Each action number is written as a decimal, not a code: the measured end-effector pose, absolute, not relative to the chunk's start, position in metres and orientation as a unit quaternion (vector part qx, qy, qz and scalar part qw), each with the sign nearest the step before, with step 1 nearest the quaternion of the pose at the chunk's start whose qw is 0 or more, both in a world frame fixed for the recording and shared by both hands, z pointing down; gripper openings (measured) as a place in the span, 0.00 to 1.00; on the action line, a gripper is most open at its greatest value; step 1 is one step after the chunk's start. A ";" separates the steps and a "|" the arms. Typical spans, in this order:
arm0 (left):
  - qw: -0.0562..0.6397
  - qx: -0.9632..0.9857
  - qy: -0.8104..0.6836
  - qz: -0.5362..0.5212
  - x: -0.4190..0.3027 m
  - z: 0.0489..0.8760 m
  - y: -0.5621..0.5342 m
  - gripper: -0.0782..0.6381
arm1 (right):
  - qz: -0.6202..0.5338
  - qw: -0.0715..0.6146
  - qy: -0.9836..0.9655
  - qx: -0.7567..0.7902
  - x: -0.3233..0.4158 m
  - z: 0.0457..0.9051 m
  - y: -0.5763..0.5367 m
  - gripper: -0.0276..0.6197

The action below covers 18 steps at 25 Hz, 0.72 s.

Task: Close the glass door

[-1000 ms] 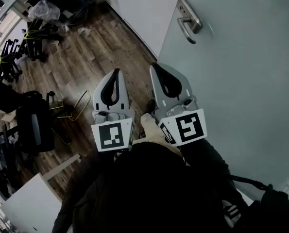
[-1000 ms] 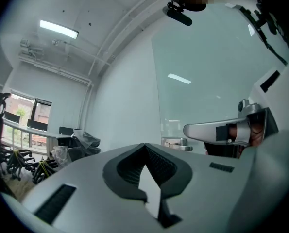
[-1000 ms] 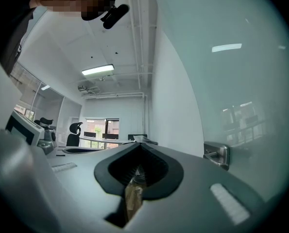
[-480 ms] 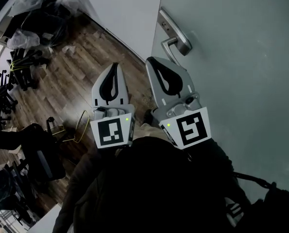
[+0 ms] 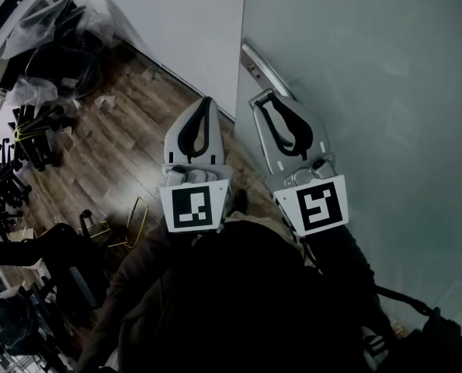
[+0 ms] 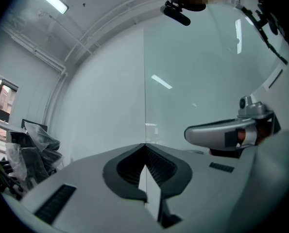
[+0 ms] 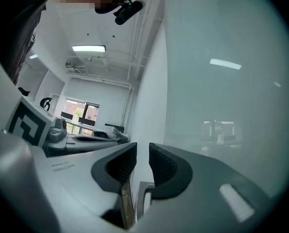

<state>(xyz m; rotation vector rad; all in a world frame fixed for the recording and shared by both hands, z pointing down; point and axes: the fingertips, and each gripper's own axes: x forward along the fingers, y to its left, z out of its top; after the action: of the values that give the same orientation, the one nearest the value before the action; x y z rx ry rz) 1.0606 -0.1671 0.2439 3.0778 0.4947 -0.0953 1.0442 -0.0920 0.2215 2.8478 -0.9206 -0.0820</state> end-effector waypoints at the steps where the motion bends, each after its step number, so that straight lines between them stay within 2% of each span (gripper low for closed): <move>1: 0.011 0.986 0.162 -0.027 1.063 0.248 -0.162 0.10 | -0.023 0.078 -0.308 0.948 1.044 0.232 -0.088 0.12; 8: -0.003 0.984 0.179 -0.018 1.080 0.260 -0.144 0.10 | 0.036 0.075 -0.309 0.947 1.055 0.299 -0.081 0.14; 18: -0.008 0.984 0.180 -0.011 1.083 0.262 -0.146 0.10 | 0.059 0.070 -0.303 0.949 1.048 0.316 -0.076 0.14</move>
<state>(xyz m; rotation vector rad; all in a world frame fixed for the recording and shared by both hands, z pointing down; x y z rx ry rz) 1.0826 -0.1459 0.2621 3.1050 0.5691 -0.0361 1.0484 -0.0758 0.3158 2.8536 -0.9122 0.1772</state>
